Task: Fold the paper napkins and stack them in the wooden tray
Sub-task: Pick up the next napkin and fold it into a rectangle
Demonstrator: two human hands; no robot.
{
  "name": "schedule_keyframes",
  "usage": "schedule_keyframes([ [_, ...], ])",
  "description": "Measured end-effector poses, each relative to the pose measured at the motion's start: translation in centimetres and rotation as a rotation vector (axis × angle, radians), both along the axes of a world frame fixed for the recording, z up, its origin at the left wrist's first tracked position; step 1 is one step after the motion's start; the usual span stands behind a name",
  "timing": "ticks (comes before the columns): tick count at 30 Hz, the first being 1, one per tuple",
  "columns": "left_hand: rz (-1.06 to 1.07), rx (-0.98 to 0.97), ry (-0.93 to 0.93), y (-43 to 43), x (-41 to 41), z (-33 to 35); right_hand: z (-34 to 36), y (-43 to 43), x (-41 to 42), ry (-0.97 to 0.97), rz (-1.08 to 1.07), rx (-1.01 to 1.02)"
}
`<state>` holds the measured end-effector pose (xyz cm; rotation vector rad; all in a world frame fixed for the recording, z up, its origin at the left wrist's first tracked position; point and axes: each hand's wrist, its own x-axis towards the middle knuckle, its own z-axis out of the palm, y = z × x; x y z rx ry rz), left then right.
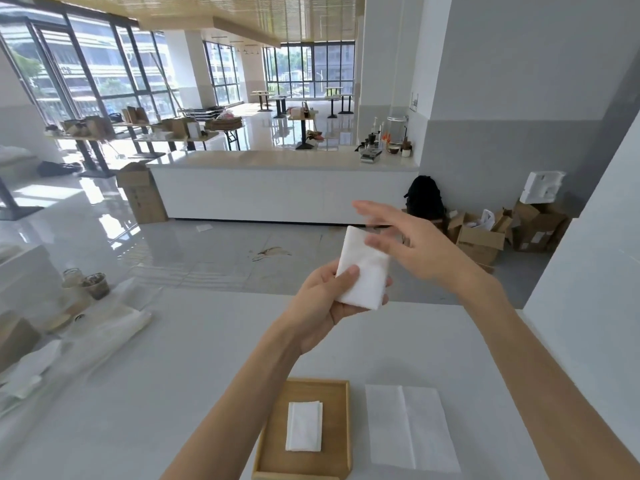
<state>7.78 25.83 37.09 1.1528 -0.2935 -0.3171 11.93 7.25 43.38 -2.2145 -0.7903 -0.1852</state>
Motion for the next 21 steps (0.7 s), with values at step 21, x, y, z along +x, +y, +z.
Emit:
schedule_keyframes([
  [21, 0.029, -0.286, 0.024, 0.5, -0.3, -0.3, -4.1, 1.2, -1.7, 0.215, -0.305, 0.298],
])
